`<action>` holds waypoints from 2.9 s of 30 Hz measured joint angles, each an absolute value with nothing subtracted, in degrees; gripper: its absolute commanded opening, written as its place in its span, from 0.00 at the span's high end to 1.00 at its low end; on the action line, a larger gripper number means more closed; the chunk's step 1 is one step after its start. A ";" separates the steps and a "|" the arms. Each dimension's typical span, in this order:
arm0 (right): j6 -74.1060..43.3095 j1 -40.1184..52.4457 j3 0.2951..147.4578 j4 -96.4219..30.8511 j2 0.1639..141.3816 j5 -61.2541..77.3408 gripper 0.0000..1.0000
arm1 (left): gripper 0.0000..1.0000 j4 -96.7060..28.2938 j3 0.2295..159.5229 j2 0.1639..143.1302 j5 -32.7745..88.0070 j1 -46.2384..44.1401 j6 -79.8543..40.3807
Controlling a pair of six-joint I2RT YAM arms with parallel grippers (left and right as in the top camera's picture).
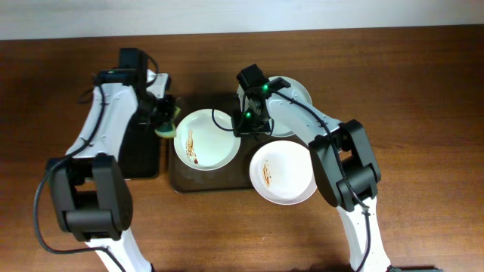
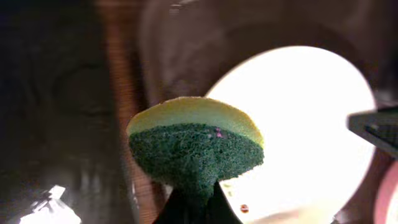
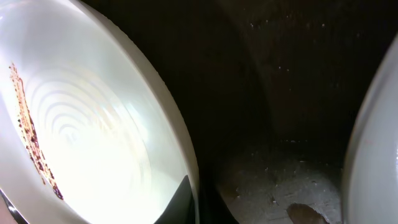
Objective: Clean dirty plates on tray and stack at the side
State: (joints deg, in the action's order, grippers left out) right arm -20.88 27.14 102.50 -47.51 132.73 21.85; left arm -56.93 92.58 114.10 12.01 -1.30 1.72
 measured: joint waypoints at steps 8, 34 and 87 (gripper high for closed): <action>-20.80 26.98 102.52 -47.53 132.81 22.04 0.96 | 0.99 -36.56 76.77 113.91 8.75 -10.00 -12.01; -20.58 26.98 102.54 -47.44 132.92 22.17 0.96 | 0.99 -33.23 68.99 111.07 12.14 -14.50 -6.44; -20.32 48.14 102.65 -52.93 117.73 -62.76 0.96 | 0.99 -51.40 90.67 116.49 4.51 -1.04 -20.56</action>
